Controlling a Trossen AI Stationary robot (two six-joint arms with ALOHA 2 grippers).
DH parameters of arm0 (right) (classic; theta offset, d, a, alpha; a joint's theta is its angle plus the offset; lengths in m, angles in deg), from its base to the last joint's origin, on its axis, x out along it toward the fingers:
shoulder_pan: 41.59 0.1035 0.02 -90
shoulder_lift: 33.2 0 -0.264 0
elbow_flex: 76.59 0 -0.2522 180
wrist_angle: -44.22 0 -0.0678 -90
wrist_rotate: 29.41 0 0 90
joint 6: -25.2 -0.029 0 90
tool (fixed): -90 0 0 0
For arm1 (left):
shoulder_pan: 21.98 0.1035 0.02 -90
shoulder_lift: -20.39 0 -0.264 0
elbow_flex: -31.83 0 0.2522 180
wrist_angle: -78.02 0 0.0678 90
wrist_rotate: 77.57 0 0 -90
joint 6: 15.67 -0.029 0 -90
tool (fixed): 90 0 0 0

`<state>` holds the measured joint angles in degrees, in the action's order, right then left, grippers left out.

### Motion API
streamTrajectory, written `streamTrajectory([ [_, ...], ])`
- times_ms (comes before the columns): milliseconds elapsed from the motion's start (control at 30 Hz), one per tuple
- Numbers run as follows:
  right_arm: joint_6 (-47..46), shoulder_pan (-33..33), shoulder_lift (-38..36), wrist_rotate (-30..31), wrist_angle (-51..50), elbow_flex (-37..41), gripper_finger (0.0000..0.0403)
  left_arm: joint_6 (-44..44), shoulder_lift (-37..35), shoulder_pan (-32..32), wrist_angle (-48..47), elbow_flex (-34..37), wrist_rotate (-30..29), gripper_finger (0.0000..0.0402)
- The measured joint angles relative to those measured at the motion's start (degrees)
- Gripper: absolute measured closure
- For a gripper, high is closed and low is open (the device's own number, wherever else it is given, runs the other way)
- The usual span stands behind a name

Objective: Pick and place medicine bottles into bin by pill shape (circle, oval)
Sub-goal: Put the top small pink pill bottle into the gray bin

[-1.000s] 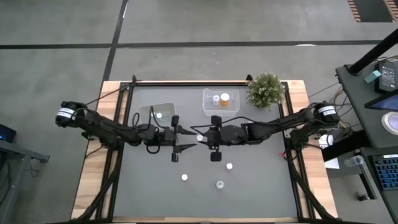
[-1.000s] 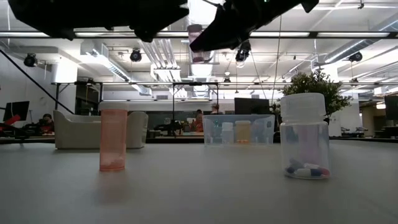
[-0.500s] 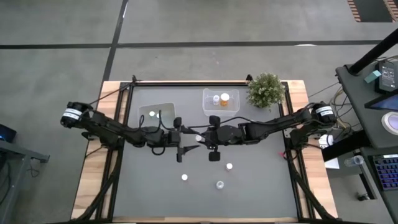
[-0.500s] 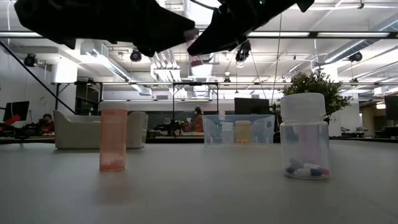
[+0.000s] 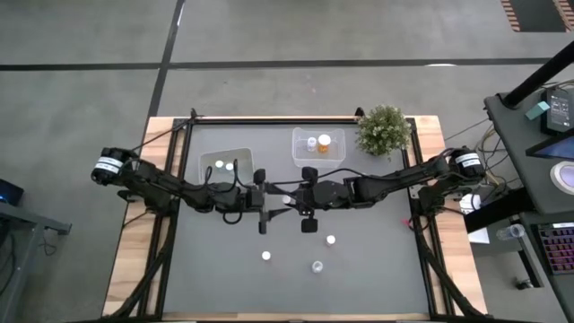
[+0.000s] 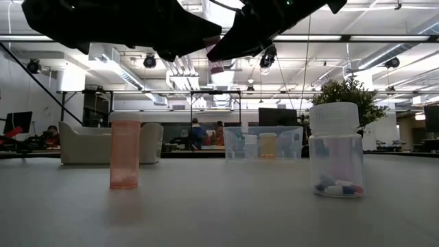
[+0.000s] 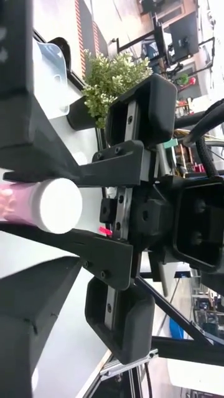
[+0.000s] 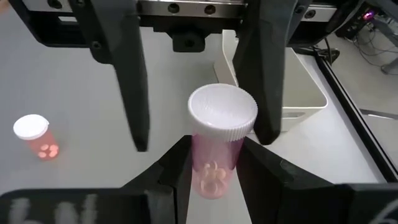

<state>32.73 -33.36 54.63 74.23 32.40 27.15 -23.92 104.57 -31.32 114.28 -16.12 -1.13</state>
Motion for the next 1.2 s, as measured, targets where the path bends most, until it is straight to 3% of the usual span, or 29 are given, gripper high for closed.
streamTrajectory([
  [367,0.1,0.0,0.0,-0.1,0.0,0.0,0.0296,0.0,0.0,0.0,0.0,0.0,-0.4,0.0302],
  [733,0.0,0.0,0.0,-0.1,0.1,0.0,0.0286,0.0,0.0,0.0,0.0,0.1,-0.4,0.0302],
  [1067,-1.6,0.0,-0.7,-0.1,0.2,0.0,0.0208,0.0,-1.7,0.0,-0.1,1.7,-0.4,0.0302],
  [1200,-2.0,0.0,-1.5,0.0,-0.4,0.0,0.0187,0.1,-5.0,0.0,-3.3,2.8,-3.4,0.0302],
])
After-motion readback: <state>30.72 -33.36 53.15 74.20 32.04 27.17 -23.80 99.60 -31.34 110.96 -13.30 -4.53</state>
